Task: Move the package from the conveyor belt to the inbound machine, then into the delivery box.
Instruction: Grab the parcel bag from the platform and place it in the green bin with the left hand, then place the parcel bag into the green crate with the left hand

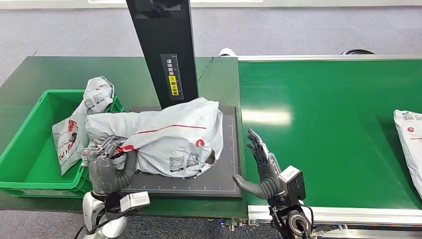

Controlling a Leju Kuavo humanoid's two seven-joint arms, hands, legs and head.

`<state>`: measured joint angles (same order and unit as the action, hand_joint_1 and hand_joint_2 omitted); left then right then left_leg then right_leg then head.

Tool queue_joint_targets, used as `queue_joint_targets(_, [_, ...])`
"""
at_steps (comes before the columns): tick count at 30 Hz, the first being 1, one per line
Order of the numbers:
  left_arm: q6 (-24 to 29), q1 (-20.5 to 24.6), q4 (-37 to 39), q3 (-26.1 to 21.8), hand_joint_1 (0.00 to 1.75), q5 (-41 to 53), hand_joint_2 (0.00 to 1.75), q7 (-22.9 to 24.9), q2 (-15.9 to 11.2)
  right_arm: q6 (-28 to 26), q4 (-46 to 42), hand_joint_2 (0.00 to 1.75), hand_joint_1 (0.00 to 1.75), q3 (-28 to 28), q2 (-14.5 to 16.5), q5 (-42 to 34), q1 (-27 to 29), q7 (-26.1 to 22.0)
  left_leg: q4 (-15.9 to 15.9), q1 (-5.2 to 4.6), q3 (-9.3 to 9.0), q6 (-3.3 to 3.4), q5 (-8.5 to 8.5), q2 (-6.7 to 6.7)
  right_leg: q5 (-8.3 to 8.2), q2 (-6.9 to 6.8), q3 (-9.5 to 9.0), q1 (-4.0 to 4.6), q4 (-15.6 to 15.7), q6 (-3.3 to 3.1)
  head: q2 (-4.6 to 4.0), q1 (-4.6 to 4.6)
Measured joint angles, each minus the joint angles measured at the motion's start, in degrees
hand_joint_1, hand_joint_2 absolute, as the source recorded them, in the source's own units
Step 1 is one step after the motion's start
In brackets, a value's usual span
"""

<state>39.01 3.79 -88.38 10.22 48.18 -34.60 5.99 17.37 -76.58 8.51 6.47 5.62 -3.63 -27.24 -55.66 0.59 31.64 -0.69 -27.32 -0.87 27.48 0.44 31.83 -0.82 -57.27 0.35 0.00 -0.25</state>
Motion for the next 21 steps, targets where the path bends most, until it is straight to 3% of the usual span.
queue_joint_targets(5, [0.03, 0.02, -0.74, -4.84, 1.75, -1.76, 1.75, 2.78, 0.10, -0.49, -0.78, 1.75, 0.00, -0.01, 0.00, 0.00, 0.87, 0.17, 0.00, 0.00, 0.00, 0.00, 0.00, 0.00, 0.00, 0.00, 0.01, 0.00, 0.00, 0.00, 0.00, -0.01])
queue_joint_targets(14, [-2.49, 1.11, 2.23, -14.05, 1.75, 1.33, 1.75, 16.69, 0.07, -0.77, -2.11, 1.75, 0.00, -0.08, 0.04, 0.81, 2.45, 0.58, 0.01, 0.00, 0.01, 0.00, 0.00, 0.14, 0.00, 0.08, 0.04, 0.00, 0.00, -0.01, 0.00, -0.01])
queue_joint_targets(21, [-0.51, 3.36, 7.61, -21.49, 1.75, 0.05, 1.75, 18.32, 0.14, -0.73, -2.41, 1.75, 0.00, -0.20, 0.26, 1.59, 2.85, 0.58, 0.01, 0.00, 0.02, 0.00, 0.00, 0.16, 0.00, 0.10, 0.04, 0.00, -0.01, -0.01, 0.00, -0.01])
